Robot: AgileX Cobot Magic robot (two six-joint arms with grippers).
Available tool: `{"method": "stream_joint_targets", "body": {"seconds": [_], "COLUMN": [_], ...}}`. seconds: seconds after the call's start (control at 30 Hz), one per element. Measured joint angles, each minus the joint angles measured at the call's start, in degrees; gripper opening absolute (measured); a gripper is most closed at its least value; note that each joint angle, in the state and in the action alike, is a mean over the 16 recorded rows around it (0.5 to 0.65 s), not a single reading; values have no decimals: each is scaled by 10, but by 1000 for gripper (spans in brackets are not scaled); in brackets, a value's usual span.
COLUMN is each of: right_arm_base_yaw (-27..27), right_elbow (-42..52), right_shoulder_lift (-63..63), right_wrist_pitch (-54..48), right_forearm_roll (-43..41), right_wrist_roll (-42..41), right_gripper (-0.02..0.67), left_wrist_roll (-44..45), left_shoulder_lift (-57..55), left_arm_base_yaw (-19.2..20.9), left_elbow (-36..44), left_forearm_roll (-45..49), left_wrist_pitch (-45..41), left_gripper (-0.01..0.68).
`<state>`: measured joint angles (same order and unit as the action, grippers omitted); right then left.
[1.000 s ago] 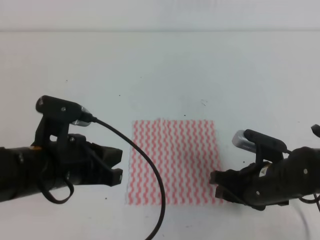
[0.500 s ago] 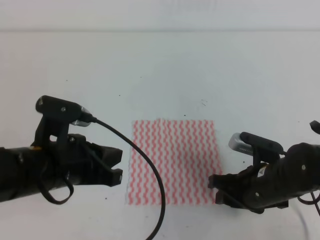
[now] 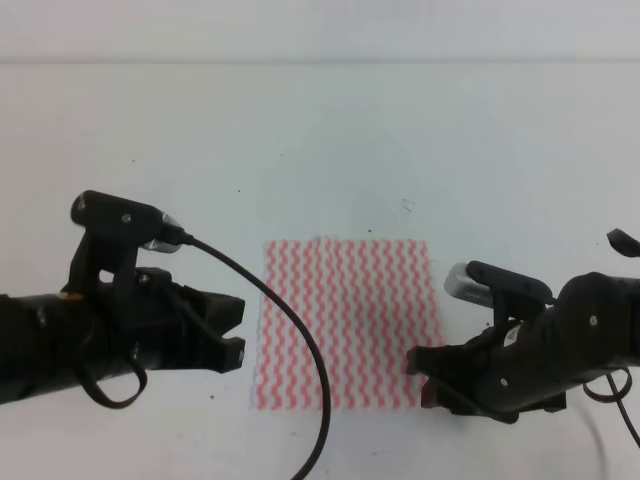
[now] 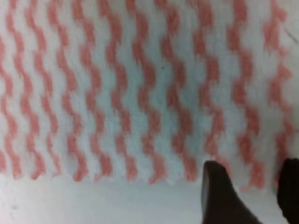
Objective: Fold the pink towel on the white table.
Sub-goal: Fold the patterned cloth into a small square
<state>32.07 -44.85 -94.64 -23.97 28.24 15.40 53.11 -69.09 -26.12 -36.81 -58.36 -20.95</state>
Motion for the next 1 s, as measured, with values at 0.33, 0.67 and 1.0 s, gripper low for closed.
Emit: {"method": "stream_joint_targets", "body": {"seconds": [0.33,0.67,1.0], "right_arm_base_yaw": [0,0,0], "right_elbow": [-9,-10,-8], "right_shoulder_lift": [-16,-18,-11], "right_wrist_pitch": [1,9,20], "right_forearm_roll": [3,4,5], "right_wrist_roll": [-5,-5,-5], "right_gripper": [23,11,0], "left_wrist_roll": [1,5,69], "left_shoulder_lift": [1,1,-1], "left_arm_base_yaw": [0,0,0], "left_elbow": [0,0,0], "left_forearm_roll": [0,0,7], "left_wrist_pitch": [-3,-4,-16], "left_gripper": [0,0,0]}}
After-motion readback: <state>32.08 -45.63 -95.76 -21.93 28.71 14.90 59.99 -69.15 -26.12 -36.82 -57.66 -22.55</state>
